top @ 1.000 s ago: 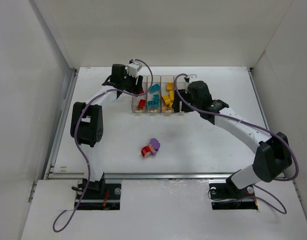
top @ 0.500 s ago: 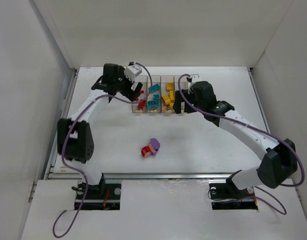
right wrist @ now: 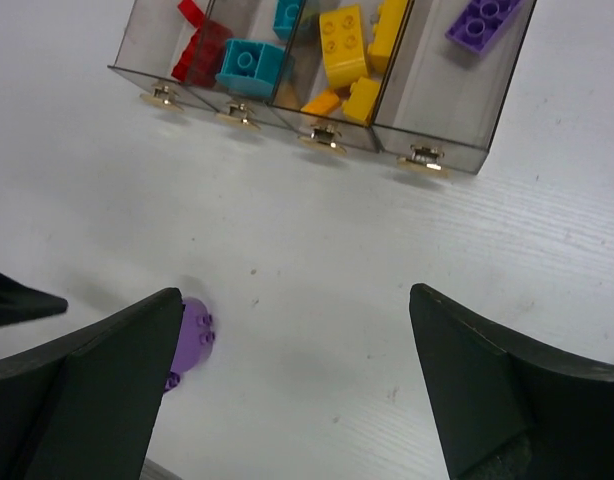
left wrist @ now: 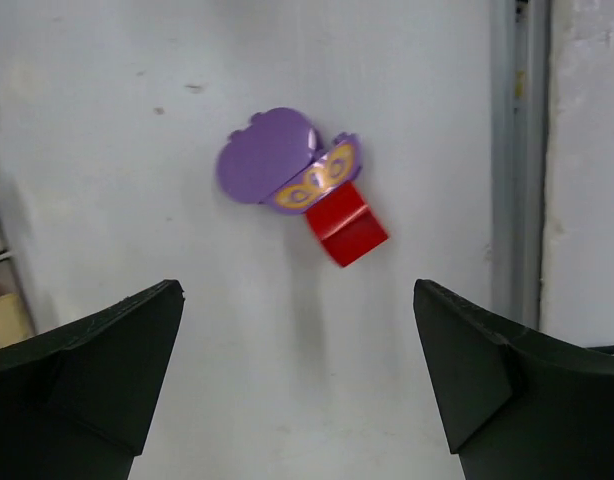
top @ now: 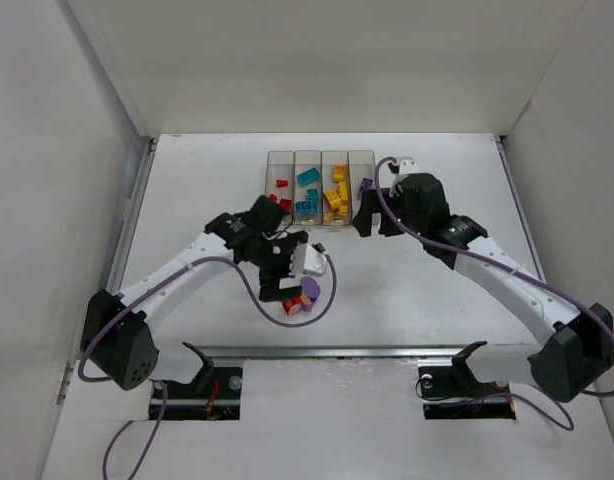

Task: Sort the legos into containers by color

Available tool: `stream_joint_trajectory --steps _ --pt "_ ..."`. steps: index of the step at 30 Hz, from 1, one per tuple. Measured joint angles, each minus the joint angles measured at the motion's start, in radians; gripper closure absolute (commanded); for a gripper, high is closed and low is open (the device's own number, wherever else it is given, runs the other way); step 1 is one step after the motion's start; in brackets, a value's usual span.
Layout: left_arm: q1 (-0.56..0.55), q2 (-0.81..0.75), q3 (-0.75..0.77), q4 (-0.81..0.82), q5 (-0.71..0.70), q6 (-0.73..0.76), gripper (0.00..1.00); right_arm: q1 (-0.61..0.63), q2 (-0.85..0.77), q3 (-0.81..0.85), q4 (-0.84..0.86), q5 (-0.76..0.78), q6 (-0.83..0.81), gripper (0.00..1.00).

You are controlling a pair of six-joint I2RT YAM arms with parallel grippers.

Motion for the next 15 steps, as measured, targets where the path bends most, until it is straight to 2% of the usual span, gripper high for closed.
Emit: stream_joint_trajectory --steps 6,14,15 --pt "-0.130 0.001 -0.099 0.021 -0.048 -0.116 0.00 0.000 -0.051 -0.072 0.003 -0.017 0.067 0.00" --pt "-0.166 0.003 -0.221 0.158 -0.140 -0.335 0.00 0.013 -0.088 -0.091 0.007 -0.006 0.126 0.00" --pt "-0.167 0.012 -0.225 0.180 -0.157 -0.368 0.03 0.018 -0.089 -0.091 0.007 -0.003 0.128 0.00"
